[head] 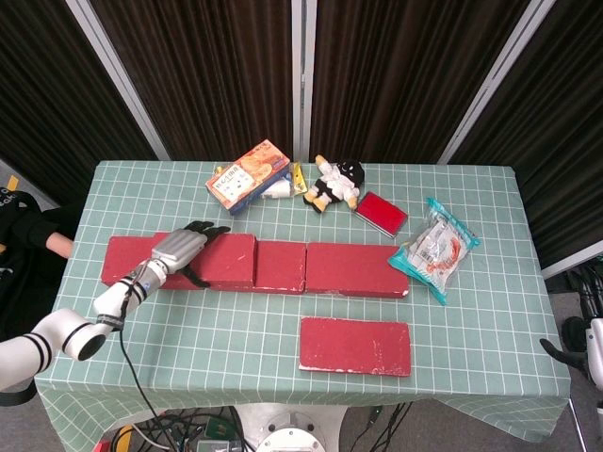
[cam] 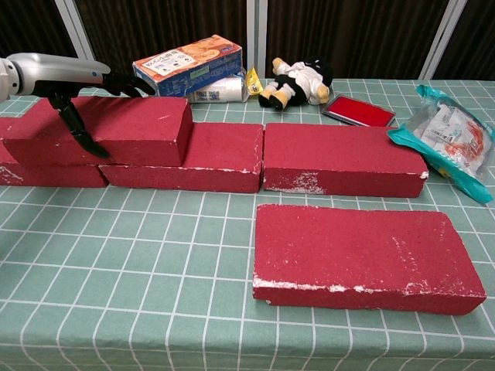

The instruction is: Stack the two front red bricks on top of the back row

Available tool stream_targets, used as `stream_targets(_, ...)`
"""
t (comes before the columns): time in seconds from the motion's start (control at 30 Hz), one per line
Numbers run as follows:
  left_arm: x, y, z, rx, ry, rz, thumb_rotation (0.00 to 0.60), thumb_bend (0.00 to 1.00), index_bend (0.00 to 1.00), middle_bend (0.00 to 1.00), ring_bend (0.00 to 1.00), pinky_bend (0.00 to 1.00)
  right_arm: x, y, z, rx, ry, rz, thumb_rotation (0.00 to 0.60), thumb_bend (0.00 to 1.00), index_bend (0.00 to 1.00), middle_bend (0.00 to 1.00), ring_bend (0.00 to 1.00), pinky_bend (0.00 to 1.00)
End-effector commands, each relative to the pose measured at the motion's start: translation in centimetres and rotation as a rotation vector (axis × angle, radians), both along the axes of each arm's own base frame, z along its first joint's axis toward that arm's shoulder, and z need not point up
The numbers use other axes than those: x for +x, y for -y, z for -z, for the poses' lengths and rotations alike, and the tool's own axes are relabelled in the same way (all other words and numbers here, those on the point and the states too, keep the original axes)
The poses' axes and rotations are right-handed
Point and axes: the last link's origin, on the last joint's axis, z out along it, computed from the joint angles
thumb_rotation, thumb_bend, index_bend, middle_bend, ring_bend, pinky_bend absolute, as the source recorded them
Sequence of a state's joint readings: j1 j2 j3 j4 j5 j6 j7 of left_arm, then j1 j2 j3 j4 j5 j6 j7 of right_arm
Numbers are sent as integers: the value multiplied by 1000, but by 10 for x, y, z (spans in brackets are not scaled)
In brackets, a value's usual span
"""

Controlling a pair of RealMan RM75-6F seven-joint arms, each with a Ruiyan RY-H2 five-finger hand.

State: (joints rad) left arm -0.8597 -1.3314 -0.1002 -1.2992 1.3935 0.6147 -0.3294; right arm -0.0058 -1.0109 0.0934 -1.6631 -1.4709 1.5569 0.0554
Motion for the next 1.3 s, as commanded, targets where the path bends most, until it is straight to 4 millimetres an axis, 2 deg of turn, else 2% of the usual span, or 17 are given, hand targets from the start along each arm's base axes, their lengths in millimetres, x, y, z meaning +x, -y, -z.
stream_targets(0.03, 1, 0, 1, -2, -1, 6, 600, 49, 47, 234, 0, 0, 0, 0, 0, 1, 0, 1, 600, 16, 0, 0, 0, 0)
stream_targets(0.67, 0, -3, 2, -9, -2, 14, 600, 49, 48, 222, 0, 0, -1, 1, 2, 6, -3, 8, 600, 17, 0, 0, 0, 0)
stream_targets(0.97, -2, -3, 3, -17, -3, 5, 600, 15, 48, 63, 0, 0, -1, 1, 2, 6, -4, 9, 600, 17, 0, 0, 0, 0)
stream_targets(1.3, -1, -2, 1, -19, 6, 9, 600, 4, 48, 40, 0, 0, -1, 1, 2, 8, -6, 13, 600, 17, 0, 0, 0, 0)
